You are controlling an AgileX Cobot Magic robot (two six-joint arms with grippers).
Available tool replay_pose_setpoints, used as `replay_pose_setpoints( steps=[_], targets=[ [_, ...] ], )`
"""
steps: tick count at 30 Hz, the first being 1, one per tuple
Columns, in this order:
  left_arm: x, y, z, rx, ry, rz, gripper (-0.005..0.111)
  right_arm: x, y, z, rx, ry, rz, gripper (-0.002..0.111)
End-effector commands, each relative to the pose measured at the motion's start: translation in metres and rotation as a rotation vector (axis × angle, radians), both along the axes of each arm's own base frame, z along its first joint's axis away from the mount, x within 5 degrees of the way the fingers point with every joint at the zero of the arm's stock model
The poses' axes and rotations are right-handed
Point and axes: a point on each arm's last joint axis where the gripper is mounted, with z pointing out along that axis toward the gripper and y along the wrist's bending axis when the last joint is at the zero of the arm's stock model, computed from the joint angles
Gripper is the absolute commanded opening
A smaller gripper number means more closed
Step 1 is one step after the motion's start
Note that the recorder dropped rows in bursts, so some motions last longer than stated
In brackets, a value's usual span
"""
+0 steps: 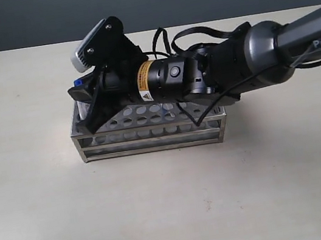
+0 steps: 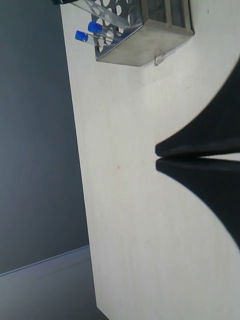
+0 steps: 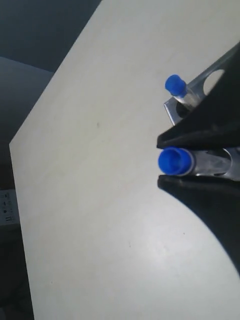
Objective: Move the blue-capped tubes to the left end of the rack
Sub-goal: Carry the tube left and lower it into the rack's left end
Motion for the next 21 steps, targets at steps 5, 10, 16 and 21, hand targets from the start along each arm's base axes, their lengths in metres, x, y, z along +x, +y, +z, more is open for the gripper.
replay_pose_setpoints(
  steps=[5, 10, 16, 21],
  targets=[
    [0.0, 0.0, 0.002, -0.001, -0.013, -0.004, 0.001, 0.001, 0.006, -0.024, 0.002, 0.033, 0.028, 0.0],
    [0.0, 0.0, 0.002, -0.001, -0.013, -0.004, 0.001, 0.001, 0.007, -0.03, 0.013, 0.042, 0.035, 0.008],
    [0.0, 0.0, 0.002, -0.001, -0.013, -0.004, 0.001, 0.005, 0.013, -0.022, 0.029, 0.014, 0.044, 0.04],
    [0.0, 0.0, 0.002, -0.001, -0.013, -0.004, 0.001, 0.012, 0.014, -0.004, 0.061, 0.005, -0.007, 0.041]
  ],
)
